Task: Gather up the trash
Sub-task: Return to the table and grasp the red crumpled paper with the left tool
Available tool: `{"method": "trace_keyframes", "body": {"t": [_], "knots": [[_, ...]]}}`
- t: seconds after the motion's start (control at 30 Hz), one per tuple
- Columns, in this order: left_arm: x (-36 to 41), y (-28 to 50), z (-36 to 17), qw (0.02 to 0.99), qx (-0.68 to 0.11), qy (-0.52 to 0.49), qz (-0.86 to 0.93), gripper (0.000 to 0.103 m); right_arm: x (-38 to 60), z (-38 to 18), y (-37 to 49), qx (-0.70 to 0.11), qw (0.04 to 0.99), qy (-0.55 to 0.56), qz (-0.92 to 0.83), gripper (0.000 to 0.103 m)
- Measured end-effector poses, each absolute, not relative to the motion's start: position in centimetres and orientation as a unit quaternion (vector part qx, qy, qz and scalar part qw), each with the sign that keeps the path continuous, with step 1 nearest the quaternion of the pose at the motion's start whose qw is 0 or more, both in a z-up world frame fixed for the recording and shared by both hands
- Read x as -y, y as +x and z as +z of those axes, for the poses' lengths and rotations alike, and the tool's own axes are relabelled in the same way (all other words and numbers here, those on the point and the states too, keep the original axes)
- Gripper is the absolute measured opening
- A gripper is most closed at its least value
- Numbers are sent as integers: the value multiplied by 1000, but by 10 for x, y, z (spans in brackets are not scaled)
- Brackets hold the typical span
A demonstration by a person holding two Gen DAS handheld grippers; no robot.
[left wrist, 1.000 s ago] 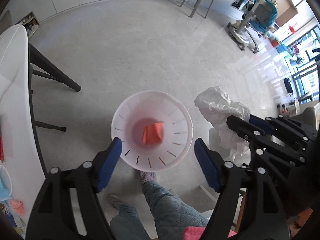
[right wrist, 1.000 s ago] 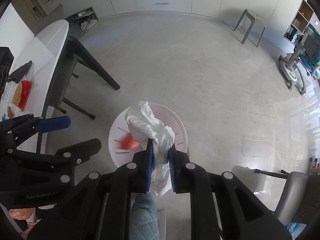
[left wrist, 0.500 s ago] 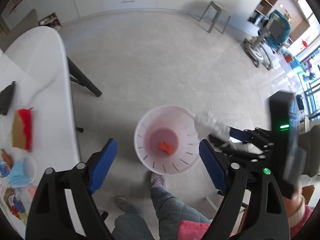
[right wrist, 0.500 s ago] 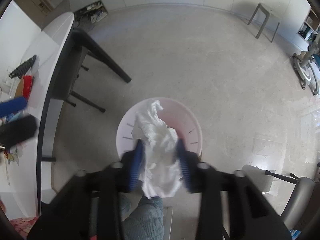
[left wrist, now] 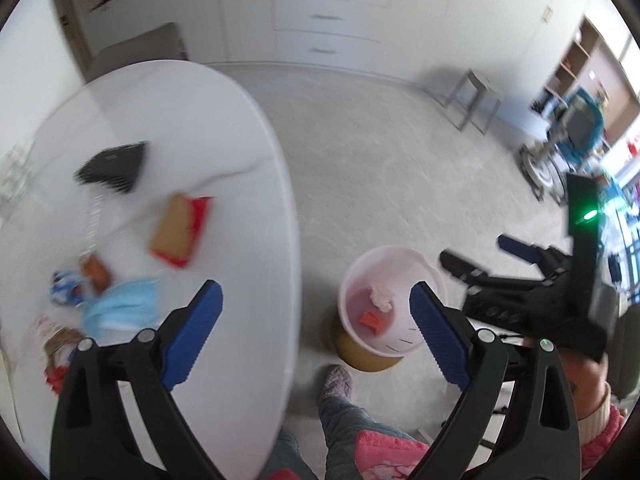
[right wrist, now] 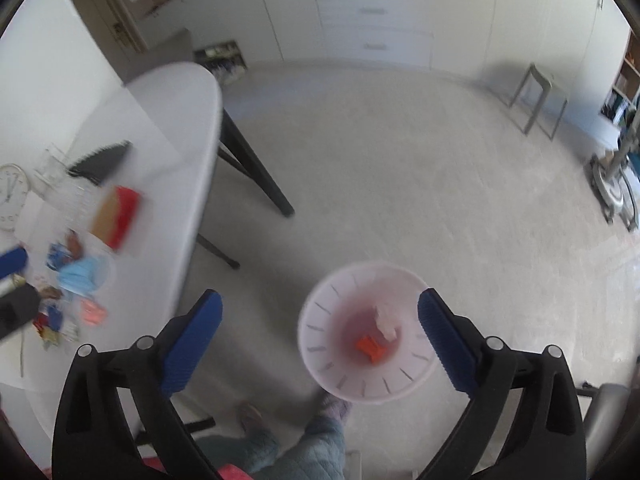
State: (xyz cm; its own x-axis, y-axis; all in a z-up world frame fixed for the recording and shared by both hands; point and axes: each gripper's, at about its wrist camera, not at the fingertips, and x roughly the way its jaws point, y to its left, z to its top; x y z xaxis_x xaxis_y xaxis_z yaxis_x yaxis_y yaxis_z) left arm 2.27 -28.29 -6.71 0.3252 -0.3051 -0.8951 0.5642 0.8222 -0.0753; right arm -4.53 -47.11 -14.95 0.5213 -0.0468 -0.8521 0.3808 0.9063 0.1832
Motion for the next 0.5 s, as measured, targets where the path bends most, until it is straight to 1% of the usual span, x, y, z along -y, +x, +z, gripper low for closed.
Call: {"method": "trace_keyframes", "body": {"t": [0.1,0.17,0.23,0.33,0.5], "knots": [[234,26,-54,823,-503,100,-245,92,437,-115,-32,-436,876,182,-98,101],[200,30,-49,834,-498,86,-221,95,410,-100,-21,-422,884,186,-77,101],[157,36,-46,844,-498,65,-191,95,375,-88,-6,-414,891,181,-49,101],[90,47,-55,850,-507,33,-137,95,326,-87,13,-422,892,159,-14,101],[-8,59,-88,850,-524,4,-49,95,250,-93,39,-444,886,120,48,101]]}}
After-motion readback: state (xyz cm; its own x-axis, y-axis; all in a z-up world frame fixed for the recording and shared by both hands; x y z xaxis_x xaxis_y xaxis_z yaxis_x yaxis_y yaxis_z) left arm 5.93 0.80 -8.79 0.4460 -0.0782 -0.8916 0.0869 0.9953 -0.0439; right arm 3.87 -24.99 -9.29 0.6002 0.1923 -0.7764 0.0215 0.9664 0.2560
